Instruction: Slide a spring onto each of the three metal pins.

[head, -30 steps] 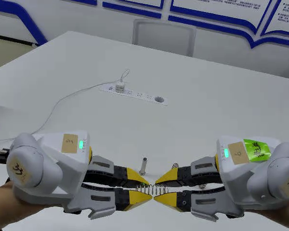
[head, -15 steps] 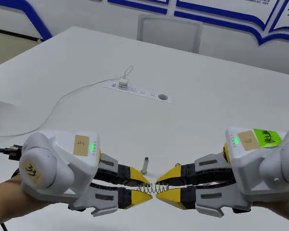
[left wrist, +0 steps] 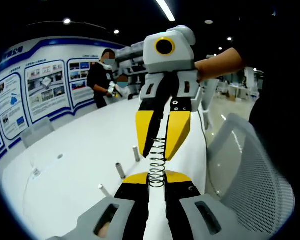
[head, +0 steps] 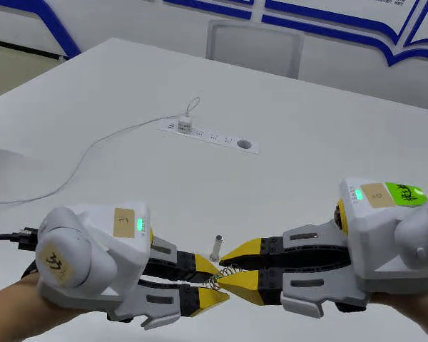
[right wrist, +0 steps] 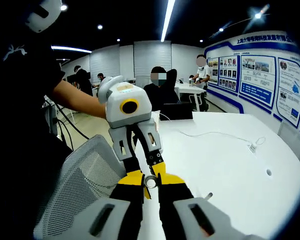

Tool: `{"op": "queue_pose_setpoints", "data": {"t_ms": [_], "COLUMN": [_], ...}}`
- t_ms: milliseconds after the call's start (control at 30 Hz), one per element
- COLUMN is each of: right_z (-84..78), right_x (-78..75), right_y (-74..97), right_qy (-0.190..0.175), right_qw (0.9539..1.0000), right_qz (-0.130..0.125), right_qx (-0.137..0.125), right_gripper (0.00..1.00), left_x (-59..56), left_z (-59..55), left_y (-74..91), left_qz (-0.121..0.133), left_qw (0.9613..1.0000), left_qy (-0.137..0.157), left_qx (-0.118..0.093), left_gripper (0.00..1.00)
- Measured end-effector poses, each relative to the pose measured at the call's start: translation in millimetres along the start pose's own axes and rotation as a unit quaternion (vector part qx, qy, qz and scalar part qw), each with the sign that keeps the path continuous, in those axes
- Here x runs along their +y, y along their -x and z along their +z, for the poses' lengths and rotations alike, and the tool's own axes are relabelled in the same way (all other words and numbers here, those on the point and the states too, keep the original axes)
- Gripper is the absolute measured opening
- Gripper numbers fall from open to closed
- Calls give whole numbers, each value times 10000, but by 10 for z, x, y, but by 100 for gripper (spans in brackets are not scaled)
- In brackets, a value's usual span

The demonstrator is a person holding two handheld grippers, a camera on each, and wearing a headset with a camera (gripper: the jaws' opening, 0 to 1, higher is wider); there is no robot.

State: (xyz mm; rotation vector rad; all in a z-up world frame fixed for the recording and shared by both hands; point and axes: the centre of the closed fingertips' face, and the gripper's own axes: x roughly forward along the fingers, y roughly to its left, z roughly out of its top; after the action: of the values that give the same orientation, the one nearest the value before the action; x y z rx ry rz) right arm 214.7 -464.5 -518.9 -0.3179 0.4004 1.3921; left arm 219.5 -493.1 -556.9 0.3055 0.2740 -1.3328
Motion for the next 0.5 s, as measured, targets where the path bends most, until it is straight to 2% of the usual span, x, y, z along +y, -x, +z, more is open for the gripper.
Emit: {"op": "queue_pose_setpoints", "data": {"t_ms": [133,333,500], "right_z": [-10,0,-20], "right_x": [-4,8,7], "right_y": [-28,-65,-92], "right_qy": [-70,-217,-240], "right_qw": [10000,9998,9997], "right_qz": [-5,3,15], "right_qx": [18,-19,55], "right_gripper": [11,10,10], "left_x": [8,0,6], "left_z": [-28,-60,-89], "left_y": [-6,13,28], "left_qz": [30,72,109], "left_qw": [9999,9999,9998], "left_qy": [97,70,161], "left_qx": [13,13,17], "left_gripper": [10,10,11]}}
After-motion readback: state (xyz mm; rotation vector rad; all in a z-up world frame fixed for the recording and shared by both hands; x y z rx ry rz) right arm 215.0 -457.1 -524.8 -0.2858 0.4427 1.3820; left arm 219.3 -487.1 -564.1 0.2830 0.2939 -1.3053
